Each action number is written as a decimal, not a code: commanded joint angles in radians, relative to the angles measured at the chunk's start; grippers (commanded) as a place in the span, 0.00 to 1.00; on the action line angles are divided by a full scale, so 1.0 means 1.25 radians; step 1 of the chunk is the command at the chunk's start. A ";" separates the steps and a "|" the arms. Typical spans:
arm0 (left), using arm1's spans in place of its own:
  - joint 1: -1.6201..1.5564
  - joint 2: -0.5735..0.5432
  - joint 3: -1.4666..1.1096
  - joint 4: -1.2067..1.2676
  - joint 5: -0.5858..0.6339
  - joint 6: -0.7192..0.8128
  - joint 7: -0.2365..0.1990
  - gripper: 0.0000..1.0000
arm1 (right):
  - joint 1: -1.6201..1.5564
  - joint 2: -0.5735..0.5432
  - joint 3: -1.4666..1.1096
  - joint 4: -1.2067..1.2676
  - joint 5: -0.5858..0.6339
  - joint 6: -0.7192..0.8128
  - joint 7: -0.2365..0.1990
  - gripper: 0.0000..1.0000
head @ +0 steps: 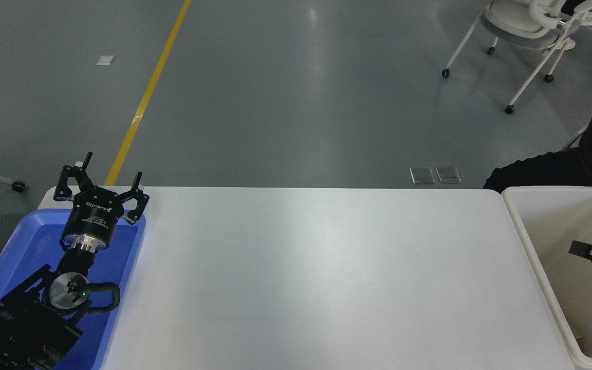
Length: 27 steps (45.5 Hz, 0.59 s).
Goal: Pick up paper ball place in dustbin
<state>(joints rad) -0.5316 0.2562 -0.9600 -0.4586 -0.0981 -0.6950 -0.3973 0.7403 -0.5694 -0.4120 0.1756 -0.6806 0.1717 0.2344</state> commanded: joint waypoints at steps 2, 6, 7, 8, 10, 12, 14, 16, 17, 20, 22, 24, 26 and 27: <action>-0.002 0.001 0.003 0.000 0.000 0.000 0.001 1.00 | 0.062 -0.016 -0.024 0.102 -0.011 0.007 0.005 1.00; -0.002 0.001 0.005 0.000 0.000 0.000 0.002 1.00 | 0.241 -0.119 -0.199 0.314 -0.027 0.010 0.005 1.00; -0.002 0.000 0.005 0.000 0.000 0.000 0.002 1.00 | 0.288 -0.135 -0.243 0.357 -0.029 0.012 0.005 1.00; -0.002 0.001 0.005 0.000 0.000 0.000 0.002 1.00 | 0.341 -0.146 -0.293 0.400 -0.029 0.016 0.005 1.00; -0.002 0.001 0.005 0.000 0.000 0.000 0.002 1.00 | 0.449 -0.153 -0.396 0.484 -0.027 0.028 0.006 1.00; -0.002 0.001 0.005 0.000 0.000 0.000 0.002 1.00 | 0.556 -0.152 -0.497 0.572 -0.026 0.041 0.008 1.00; -0.002 0.000 0.006 0.000 0.000 0.000 0.004 1.00 | 0.655 -0.145 -0.570 0.645 -0.021 0.055 0.008 1.00; -0.002 0.001 0.006 0.000 0.000 0.000 0.002 1.00 | 0.736 -0.125 -0.611 0.707 -0.018 0.076 0.008 1.00; -0.002 0.001 0.006 0.000 0.000 0.000 0.002 1.00 | 0.768 -0.114 -0.619 0.737 -0.014 0.093 0.008 1.00; -0.002 0.001 0.006 0.000 0.000 0.000 0.002 1.00 | 0.842 -0.092 -0.624 0.810 0.013 0.172 0.009 1.00; -0.002 0.001 0.006 0.000 0.000 0.000 0.002 1.00 | 0.883 -0.080 -0.623 0.851 0.044 0.229 0.010 1.00; -0.001 0.001 0.006 0.000 0.000 0.000 0.002 1.00 | 0.927 -0.060 -0.623 0.890 0.085 0.280 0.014 1.00; -0.001 0.001 0.006 0.001 0.000 0.001 0.001 1.00 | 0.969 -0.034 -0.626 0.926 0.127 0.314 0.015 1.00; -0.001 0.001 0.006 0.001 0.000 0.000 0.001 1.00 | 0.988 -0.022 -0.626 0.944 0.149 0.331 0.015 1.00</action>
<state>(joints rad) -0.5338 0.2577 -0.9533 -0.4585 -0.0982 -0.6950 -0.3944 1.6032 -0.6793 -1.0543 1.0232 -0.6529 0.3568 0.2458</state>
